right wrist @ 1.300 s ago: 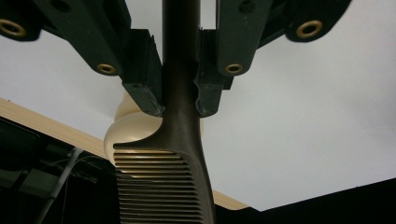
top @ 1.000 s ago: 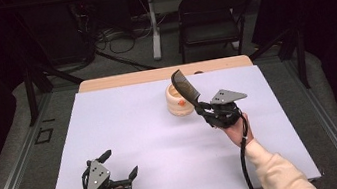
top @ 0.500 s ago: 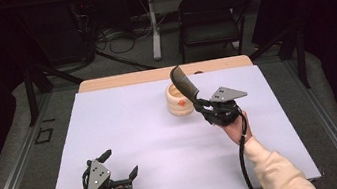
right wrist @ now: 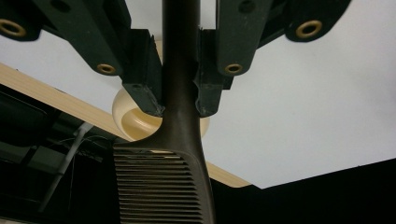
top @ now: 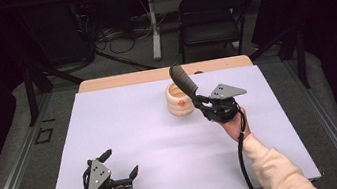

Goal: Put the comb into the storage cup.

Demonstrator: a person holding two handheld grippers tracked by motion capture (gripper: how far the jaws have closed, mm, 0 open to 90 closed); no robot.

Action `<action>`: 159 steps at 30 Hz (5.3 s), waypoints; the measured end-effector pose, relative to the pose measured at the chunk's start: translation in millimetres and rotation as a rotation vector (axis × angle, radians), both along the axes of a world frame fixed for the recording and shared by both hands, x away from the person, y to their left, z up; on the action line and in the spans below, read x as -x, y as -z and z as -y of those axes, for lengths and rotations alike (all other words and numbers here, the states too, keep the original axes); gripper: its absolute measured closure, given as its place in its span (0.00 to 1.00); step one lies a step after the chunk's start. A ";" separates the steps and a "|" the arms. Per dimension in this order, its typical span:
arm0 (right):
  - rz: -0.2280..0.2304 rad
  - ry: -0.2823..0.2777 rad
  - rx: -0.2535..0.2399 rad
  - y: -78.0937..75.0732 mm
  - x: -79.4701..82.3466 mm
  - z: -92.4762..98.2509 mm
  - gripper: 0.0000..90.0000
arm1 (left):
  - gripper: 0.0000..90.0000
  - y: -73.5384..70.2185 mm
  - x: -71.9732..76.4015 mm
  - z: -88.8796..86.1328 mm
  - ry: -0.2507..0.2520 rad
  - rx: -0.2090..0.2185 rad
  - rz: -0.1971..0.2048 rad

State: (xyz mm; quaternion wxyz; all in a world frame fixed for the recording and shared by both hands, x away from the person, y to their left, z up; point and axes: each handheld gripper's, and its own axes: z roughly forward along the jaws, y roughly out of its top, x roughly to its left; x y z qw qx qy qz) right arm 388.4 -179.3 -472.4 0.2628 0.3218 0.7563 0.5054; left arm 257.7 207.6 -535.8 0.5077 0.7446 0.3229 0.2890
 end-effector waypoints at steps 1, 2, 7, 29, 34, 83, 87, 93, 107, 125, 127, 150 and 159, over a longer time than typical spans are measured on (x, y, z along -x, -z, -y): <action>0.001 0.001 0.000 0.0 -0.2 -0.6 0.80 | 0.00 -0.1 0.2 0.2 0.000 0.000 0.000; 0.003 0.001 0.000 -0.2 -0.5 -1.4 0.80 | 0.00 -0.2 0.3 0.2 0.001 -0.002 0.001; 0.015 0.003 -0.005 -1.9 -1.6 -3.5 0.80 | 0.00 -0.2 0.3 0.3 0.000 0.001 0.002; 0.051 -0.001 -0.054 0.2 -18.6 -14.5 0.80 | 0.00 -0.1 -0.1 0.4 0.002 0.001 0.002; 0.069 0.002 -0.071 -1.7 -23.0 -16.1 0.80 | 0.00 -0.2 0.0 0.5 0.003 0.000 0.003; 0.165 -0.002 -0.132 -16.0 -56.6 -27.1 0.80 | 0.00 -0.1 -0.2 0.6 0.002 0.000 0.004; 0.167 -0.003 -0.133 -15.7 -59.9 -28.7 0.80 | 0.00 -0.1 -0.3 0.9 0.003 0.000 0.004; 0.172 -0.003 -0.128 -15.3 -66.1 -31.6 0.80 | 0.00 -0.1 -0.3 0.7 0.002 0.000 0.004; 0.178 -0.002 -0.136 -14.2 -78.8 -35.5 0.80 | 0.00 0.0 -0.4 0.6 0.003 0.002 0.004; 0.194 -0.009 -0.139 -13.8 -91.3 -42.8 0.80 | 0.00 0.1 -0.4 0.8 0.003 0.002 0.003; 0.198 -0.012 -0.137 -12.8 -92.5 -44.4 0.80 | 0.00 0.1 -0.4 0.8 0.002 0.000 0.003; 0.186 -0.028 -0.121 6.3 -104.8 -52.8 0.80 | 0.00 -0.1 0.0 0.6 0.006 0.004 0.006; 0.176 -0.048 -0.109 15.4 -106.8 -54.7 0.80 | 0.00 -0.1 0.0 0.6 0.005 0.005 0.006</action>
